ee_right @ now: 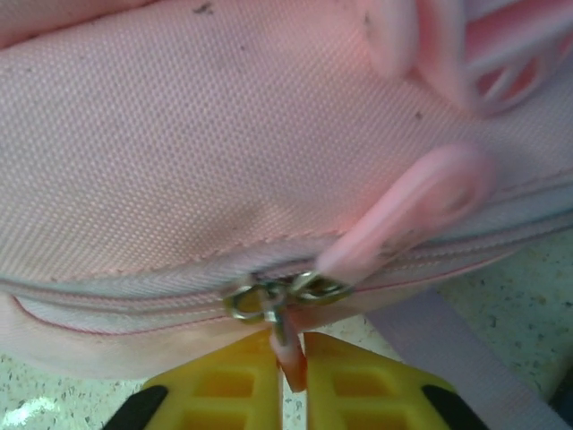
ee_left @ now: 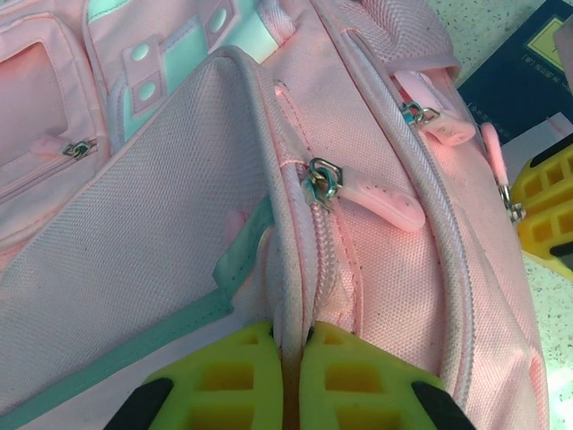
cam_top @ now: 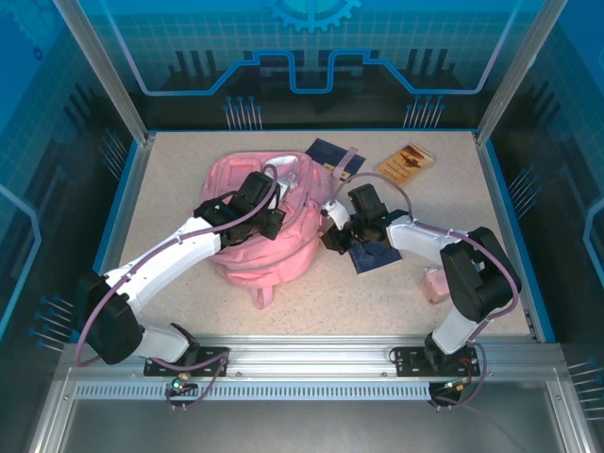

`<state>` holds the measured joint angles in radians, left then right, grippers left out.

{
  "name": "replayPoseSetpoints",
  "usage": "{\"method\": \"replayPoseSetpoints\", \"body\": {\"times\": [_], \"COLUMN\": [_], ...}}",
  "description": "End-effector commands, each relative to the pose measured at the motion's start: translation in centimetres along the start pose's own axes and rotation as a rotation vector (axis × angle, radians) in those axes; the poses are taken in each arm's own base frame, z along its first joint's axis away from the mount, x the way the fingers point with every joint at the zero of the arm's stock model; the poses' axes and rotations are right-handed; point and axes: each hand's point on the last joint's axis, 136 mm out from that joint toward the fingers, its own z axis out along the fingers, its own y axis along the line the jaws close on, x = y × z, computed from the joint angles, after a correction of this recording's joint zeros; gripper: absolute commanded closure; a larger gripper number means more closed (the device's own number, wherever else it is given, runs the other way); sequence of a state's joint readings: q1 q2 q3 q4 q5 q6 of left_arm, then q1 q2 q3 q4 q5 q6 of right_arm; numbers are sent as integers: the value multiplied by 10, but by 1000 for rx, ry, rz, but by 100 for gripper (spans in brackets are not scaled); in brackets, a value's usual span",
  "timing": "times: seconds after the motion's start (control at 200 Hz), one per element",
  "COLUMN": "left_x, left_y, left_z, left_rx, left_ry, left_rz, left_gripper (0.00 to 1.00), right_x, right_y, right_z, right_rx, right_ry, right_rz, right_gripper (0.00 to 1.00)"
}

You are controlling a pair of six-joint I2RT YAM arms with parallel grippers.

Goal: Pack the student bag

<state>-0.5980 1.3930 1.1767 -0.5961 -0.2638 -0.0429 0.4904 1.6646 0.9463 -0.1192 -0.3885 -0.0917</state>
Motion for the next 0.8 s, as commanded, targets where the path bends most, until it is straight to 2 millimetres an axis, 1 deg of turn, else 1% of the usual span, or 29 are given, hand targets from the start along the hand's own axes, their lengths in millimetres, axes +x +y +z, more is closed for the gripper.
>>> {"method": "replayPoseSetpoints", "body": {"times": [0.0,0.075,0.12,0.19,0.26,0.345,0.445,0.505,0.59,0.665,0.795], "left_x": [-31,-29,-27,-26,-25,-25,-28,-28,-29,-33,-39], "left_y": [3,2,1,-2,-3,-2,2,3,4,1,-7], "left_z": [-16,-15,-14,-12,-9,-5,5,16,33,43,57], "left_rx": [6,11,18,28,37,26,-8,-33,-75,-87,-70], "left_ry": [-102,-100,-99,-100,-102,-91,-56,-28,14,24,40], "left_rz": [-11,3,14,27,34,8,-92,-175,-243,-279,-315], "left_gripper": [100,100,100,100,100,100,100,100,100,100,100], "right_x": [-13,-11,-9,-10,-11,-12,-2,6,15,21,23], "right_y": [-28,-44,-48,-51,-48,-32,-12,1,18,33,62], "right_z": [-9,-13,-14,-16,-19,-23,-27,-28,-29,-28,-25], "right_rx": [109,159,170,183,172,107,62,38,19,-4,-54], "right_ry": [-50,-55,-51,-49,-37,-31,3,29,67,87,88], "right_rz": [52,115,138,154,159,147,144,146,143,146,138], "right_gripper": [94,95,95,96,96,96,95,95,95,94,95]}}
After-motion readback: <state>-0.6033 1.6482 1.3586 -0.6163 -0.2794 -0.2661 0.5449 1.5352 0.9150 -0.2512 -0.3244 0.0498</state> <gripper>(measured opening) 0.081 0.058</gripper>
